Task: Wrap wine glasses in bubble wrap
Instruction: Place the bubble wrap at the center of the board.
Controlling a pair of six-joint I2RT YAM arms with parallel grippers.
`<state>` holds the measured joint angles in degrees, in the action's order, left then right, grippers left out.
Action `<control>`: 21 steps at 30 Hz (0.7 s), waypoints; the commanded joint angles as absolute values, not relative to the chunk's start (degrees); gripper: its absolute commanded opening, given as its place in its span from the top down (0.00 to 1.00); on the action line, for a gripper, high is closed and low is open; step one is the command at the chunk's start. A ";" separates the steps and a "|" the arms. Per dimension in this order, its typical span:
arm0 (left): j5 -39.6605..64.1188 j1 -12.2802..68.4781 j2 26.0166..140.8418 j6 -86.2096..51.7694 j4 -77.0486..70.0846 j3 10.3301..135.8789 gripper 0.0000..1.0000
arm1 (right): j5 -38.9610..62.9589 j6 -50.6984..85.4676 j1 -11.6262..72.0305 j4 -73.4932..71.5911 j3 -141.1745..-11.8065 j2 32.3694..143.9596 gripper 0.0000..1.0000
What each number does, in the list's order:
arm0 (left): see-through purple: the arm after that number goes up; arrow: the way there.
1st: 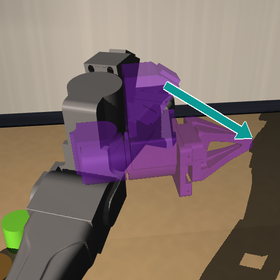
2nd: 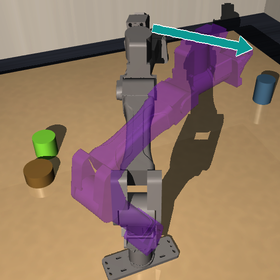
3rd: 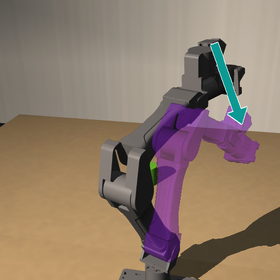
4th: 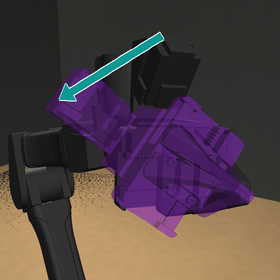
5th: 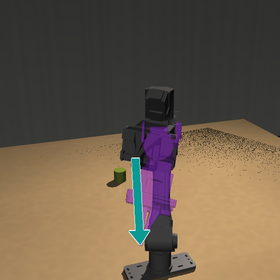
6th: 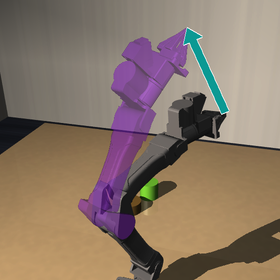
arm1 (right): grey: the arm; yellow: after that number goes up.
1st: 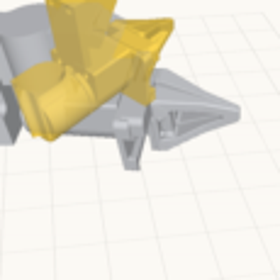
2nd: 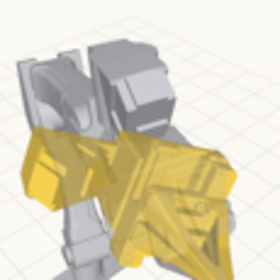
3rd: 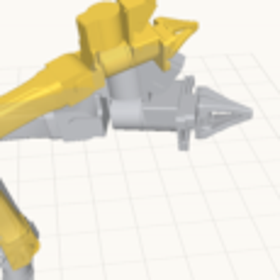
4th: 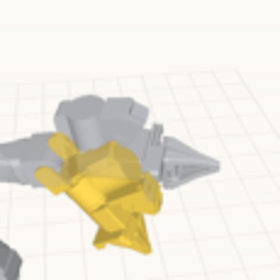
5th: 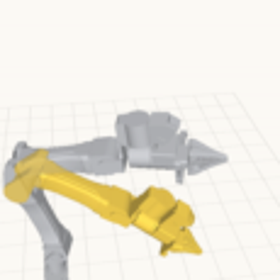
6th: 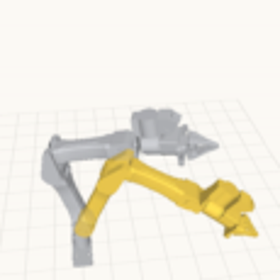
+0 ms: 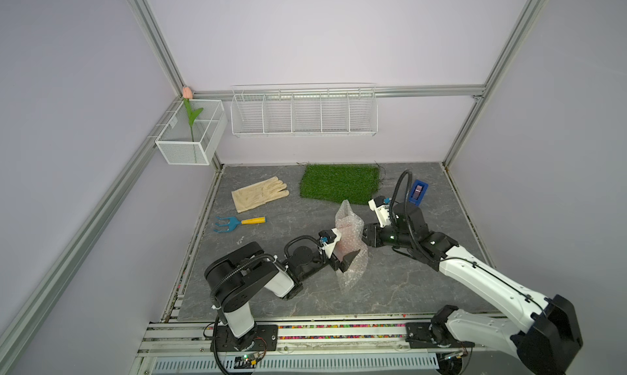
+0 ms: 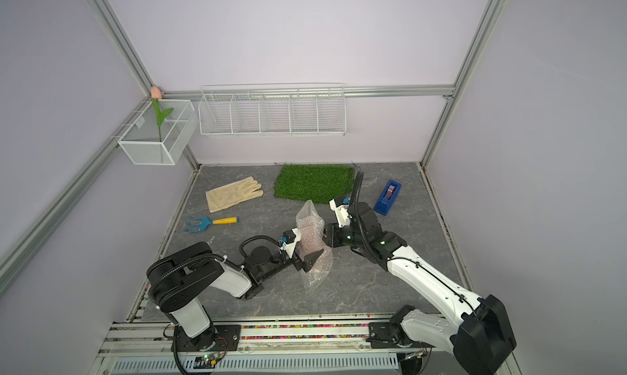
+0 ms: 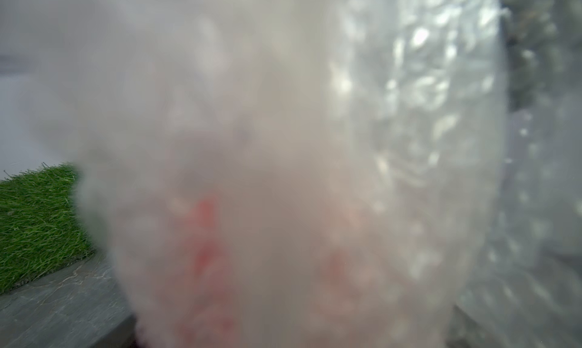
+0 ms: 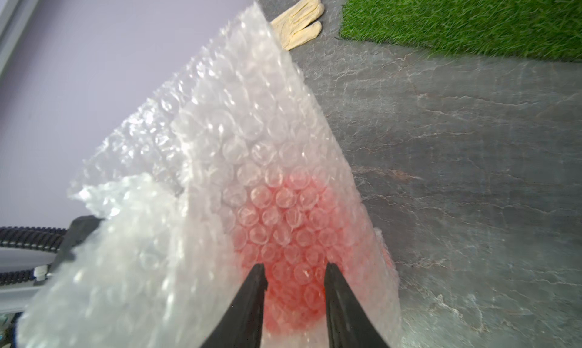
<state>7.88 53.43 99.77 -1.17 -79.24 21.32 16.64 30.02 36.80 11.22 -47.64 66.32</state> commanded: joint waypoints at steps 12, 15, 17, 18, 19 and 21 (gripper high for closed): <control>2.87 53.71 92.16 1.36 -72.48 19.02 0.01 | 9.57 23.84 41.21 17.01 -52.43 72.99 0.65; 1.80 53.69 87.31 2.67 -65.59 19.60 0.01 | 8.67 23.52 41.28 17.70 -52.47 72.67 0.65; 1.25 53.70 84.45 3.45 -60.93 20.05 0.01 | 8.09 23.32 41.20 18.04 -52.35 72.43 0.65; 1.30 53.72 83.37 3.93 -58.69 20.44 0.01 | 8.13 23.31 41.19 18.10 -52.31 72.34 0.65; 1.52 53.74 82.17 4.17 -56.71 20.65 0.00 | 7.94 23.30 41.21 18.19 -52.18 72.18 0.65; 1.67 53.69 80.09 4.39 -54.68 20.46 0.00 | 7.60 23.29 41.25 18.26 -51.99 71.99 0.65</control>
<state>2.59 53.43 82.37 2.26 -61.04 19.31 8.82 24.40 40.75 13.21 -52.51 71.81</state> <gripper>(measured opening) 0.996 0.352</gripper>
